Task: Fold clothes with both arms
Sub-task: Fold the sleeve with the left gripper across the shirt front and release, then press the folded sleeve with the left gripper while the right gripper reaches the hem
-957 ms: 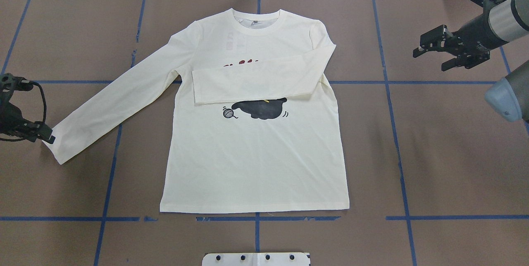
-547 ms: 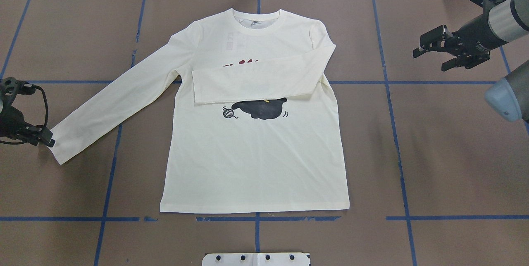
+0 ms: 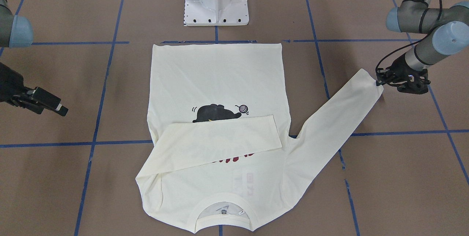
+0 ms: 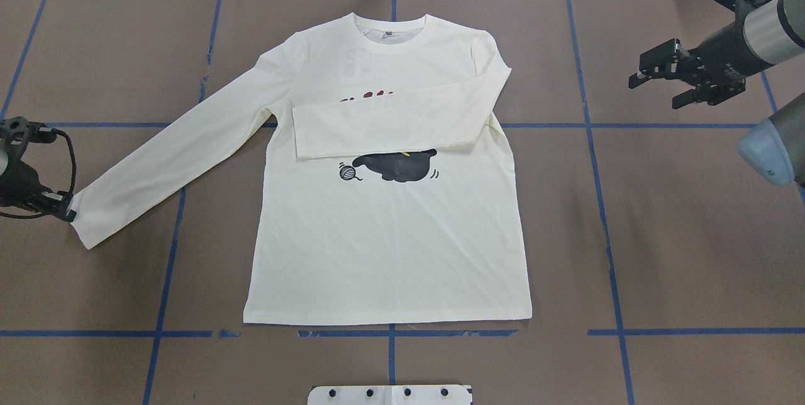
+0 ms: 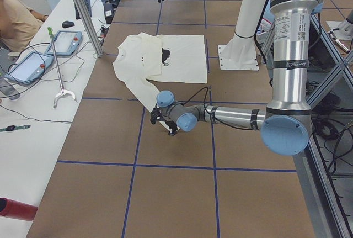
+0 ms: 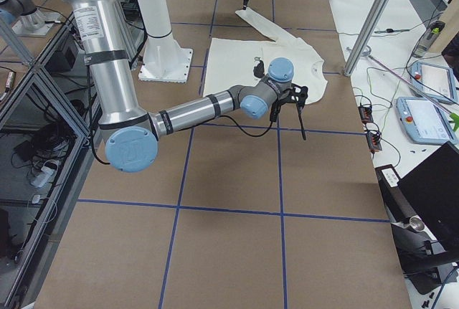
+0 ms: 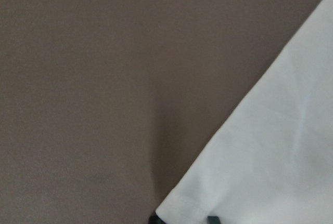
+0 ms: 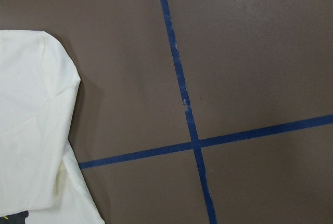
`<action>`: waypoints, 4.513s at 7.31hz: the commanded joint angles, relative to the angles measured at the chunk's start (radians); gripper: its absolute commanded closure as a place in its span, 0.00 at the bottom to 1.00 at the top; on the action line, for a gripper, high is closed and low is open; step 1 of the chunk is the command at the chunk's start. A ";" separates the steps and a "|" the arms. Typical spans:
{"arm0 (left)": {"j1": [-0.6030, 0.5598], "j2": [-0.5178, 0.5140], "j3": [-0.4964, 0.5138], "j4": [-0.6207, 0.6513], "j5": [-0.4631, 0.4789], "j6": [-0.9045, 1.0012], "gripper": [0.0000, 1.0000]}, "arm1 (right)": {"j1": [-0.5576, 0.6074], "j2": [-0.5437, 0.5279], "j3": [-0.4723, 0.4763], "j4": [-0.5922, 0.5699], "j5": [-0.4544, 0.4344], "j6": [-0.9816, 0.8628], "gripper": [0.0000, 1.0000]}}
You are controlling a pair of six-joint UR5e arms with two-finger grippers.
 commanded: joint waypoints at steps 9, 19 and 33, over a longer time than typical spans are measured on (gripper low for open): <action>0.217 -0.866 0.109 0.015 0.004 -0.883 1.00 | 0.116 -0.229 0.115 0.026 0.014 -0.171 0.00; 0.360 -1.164 0.705 -0.313 0.216 -1.100 0.54 | 0.117 -0.258 0.121 0.126 0.032 -0.141 0.00; 0.206 -0.498 -0.162 -0.166 0.111 -0.896 0.42 | -1.074 -0.160 0.419 -0.261 -1.055 0.984 0.17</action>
